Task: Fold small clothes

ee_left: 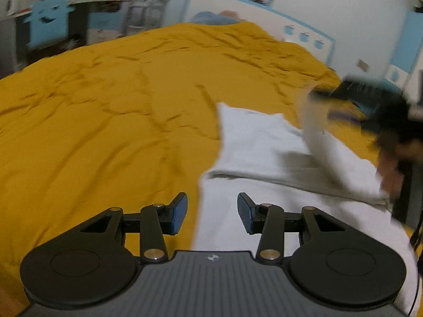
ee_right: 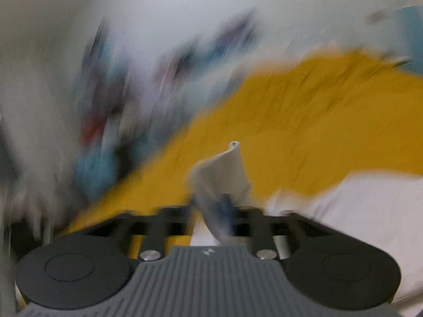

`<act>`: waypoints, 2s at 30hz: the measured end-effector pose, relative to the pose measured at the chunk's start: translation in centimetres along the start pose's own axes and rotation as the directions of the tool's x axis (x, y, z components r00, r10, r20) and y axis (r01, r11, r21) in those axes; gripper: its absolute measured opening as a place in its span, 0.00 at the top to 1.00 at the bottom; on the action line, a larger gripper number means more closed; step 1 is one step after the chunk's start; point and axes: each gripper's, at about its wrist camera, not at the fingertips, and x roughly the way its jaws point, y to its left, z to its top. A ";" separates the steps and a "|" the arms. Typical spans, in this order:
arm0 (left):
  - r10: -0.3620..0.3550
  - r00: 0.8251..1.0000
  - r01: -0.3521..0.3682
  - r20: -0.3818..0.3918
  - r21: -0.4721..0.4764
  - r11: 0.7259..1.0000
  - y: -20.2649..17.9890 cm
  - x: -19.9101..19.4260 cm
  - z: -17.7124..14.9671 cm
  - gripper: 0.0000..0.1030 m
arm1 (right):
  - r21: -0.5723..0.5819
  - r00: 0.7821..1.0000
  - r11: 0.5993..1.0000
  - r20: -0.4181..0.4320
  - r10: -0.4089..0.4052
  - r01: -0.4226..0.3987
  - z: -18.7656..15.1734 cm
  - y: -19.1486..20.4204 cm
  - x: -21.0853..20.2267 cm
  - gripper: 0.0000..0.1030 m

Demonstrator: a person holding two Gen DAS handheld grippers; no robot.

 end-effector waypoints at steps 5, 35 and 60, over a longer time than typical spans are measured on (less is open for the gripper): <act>0.028 1.000 -0.028 -0.007 -0.047 0.999 1.9 0.1 0.1 0.51 | -0.235 0.995 0.972 -0.103 0.000 -0.025 -5.5 4.3 1.0 0.22; -0.215 0.971 0.212 -0.105 -0.036 0.977 -4.8 10.5 3.1 0.46 | -0.271 0.889 0.875 -0.116 -0.444 0.402 -9.6 -26.9 -12.0 0.64; -0.311 0.875 0.297 -0.370 -0.097 0.950 -3.7 22.9 9.8 0.97 | -0.215 0.915 0.895 -0.018 -0.404 0.391 -9.3 -27.0 -11.5 0.92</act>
